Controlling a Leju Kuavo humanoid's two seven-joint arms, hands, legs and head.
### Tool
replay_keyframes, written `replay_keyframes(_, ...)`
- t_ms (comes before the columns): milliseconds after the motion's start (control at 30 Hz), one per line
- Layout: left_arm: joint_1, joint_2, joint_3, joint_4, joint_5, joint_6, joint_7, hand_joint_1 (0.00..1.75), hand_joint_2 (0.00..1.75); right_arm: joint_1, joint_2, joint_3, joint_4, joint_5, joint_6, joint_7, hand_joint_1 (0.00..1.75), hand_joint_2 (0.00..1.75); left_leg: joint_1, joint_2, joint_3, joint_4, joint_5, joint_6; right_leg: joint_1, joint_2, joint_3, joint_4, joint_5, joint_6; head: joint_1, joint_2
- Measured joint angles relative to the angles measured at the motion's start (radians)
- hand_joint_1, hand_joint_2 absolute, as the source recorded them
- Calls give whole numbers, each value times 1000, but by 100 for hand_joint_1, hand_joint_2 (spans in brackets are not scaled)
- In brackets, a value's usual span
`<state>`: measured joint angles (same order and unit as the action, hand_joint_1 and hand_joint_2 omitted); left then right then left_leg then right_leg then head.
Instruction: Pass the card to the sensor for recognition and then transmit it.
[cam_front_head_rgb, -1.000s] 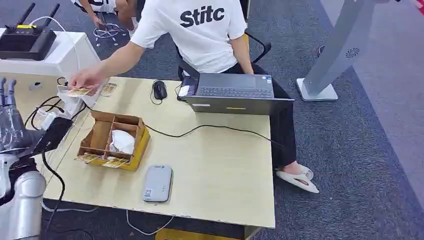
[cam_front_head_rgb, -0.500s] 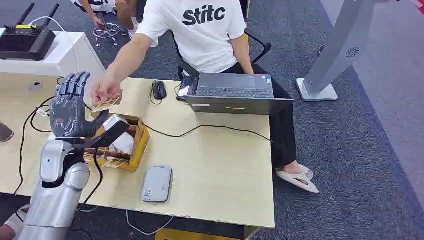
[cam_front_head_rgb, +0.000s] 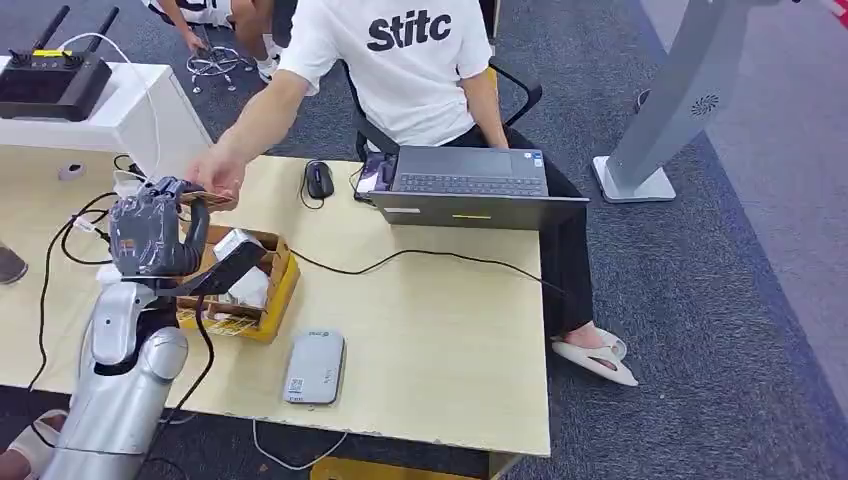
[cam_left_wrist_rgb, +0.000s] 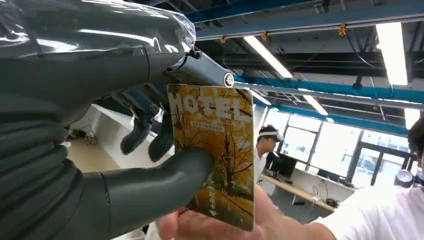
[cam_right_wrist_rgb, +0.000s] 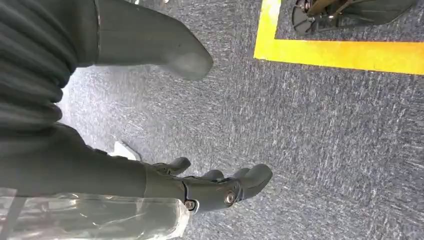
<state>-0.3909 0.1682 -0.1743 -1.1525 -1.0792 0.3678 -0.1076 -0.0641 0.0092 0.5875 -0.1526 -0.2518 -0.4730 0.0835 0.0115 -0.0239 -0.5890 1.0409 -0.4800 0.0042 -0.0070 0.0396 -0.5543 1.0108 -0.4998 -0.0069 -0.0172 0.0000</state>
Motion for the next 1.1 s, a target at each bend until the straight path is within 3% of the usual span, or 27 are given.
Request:
replay_keyframes(267,23,-20,-43,1,16,-4,-41,175,175,0,0,1,0,-1,0,0,0,175,0,0,0,0,0,0,0,0,0,0,0,0,0,0)
replay_keyframes(533,111,-59,-183,-53,-21,-98,-47,175,175,0,0,1,0,-19,0,-11,0,175,0,0,0,0,0,0,-1,0,0,0,0,0,0,0)
replay_keyframes(767,184,-52,-298,-76,-53,-171,23,175,175,2,0,1,0,-42,-10,0,0,175,0,0,-1,0,0,0,0,-1,0,0,0,0,0,0)
replay_keyframes(1100,255,5,-325,-75,-112,-189,114,175,175,7,0,0,0,-53,-13,6,0,175,0,0,-1,-1,0,0,0,-1,0,0,0,0,0,0)
